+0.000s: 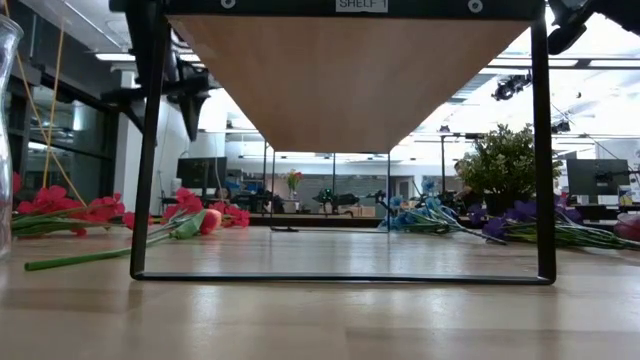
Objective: Pick and place flowers into a vace then onto a shelf
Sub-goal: Put the top orange flowers into the left transparent vase
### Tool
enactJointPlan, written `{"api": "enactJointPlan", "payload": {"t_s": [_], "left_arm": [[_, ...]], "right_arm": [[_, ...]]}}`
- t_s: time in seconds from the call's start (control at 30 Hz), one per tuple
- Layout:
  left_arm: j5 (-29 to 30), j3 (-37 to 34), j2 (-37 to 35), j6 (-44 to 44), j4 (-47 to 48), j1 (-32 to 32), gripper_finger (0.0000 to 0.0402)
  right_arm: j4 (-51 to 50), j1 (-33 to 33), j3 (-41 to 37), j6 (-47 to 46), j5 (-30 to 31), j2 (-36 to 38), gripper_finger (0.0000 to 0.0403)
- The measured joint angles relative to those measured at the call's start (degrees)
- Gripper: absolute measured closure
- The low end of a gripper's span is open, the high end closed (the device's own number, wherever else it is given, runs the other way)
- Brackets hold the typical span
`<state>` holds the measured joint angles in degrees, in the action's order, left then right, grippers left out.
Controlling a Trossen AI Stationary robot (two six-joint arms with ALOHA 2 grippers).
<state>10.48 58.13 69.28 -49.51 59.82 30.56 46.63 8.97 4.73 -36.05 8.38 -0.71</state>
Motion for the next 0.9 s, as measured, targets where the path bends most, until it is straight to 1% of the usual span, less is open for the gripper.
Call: {"api": "enactJointPlan", "payload": {"t_s": [0.13, 0.33, 0.5, 0.9], "left_arm": [[-3.2, -2.6, 0.0, 1.7, -0.9, 4.0, 0.0032], [-8.9, -6.5, 0.0, 3.2, -6.9, 7.4, 0.0032], [-9.7, -7.3, 1.8, 2.7, -7.8, 7.3, 0.0032], [-11.6, -7.3, 9.7, 1.1, -10.8, 6.4, 0.0032]], "right_arm": [[0.0, 0.0, 0.0, 0.0, 0.0, 0.0, 0.0134], [0.0, 0.0, 0.0, 0.3, 0.7, 0.0, 0.0136], [0.0, 0.0, 0.0, 0.4, 0.9, 0.0, 0.0135], [0.0, 0.0, 0.0, 0.5, 0.9, 0.0, 0.0136]]}}
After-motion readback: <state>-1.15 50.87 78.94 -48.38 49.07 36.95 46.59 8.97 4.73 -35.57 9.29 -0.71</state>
